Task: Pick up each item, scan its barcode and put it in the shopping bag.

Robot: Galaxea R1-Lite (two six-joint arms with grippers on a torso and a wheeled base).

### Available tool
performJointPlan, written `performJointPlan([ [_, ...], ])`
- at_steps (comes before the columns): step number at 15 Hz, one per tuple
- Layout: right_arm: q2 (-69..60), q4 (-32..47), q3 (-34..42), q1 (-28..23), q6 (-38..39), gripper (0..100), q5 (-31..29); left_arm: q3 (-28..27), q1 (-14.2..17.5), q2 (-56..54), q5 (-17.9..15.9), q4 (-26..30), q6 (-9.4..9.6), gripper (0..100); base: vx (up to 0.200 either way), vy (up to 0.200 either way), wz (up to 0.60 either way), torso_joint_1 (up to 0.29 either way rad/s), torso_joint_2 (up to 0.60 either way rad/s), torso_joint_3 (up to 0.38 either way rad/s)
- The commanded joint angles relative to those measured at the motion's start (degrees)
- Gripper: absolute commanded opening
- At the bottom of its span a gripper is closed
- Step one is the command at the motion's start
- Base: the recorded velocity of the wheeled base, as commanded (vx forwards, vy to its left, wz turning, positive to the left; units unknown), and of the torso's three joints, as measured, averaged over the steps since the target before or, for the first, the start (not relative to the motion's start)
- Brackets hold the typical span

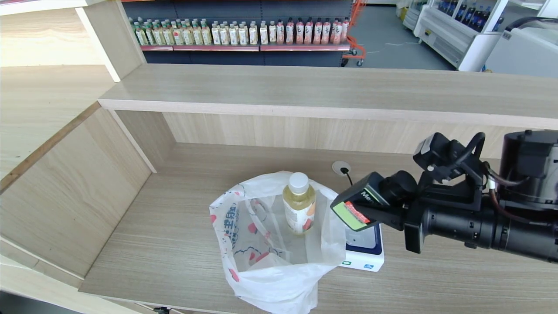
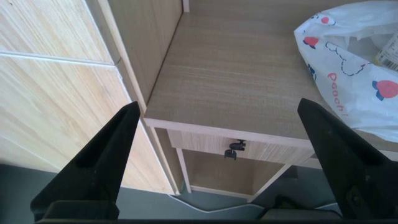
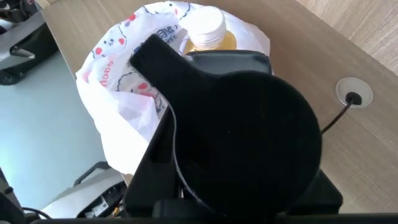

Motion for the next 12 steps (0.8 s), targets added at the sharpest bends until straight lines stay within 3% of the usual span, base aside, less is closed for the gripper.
performJointPlan([
  [1,1.78,-4.40,5.28,1.99,-5.50,0,1.20,0.00,0.04,-0.02,0.01,-0.01,-0.01,100,0.000,0.000,0.00,0.000,0.00,0.000],
  [5,5.73,-12.57,11.60,1.90,-12.62,0,5.51,0.00,0.04,-0.02,0.01,-0.01,-0.01,100,0.000,0.000,0.00,0.000,0.00,0.000],
  [12,18.83,-28.74,12.04,1.72,-20.62,0,11.84,0.00,0.04,-0.02,0.01,-0.01,-0.01,100,0.000,0.000,0.00,0.000,0.00,0.000],
])
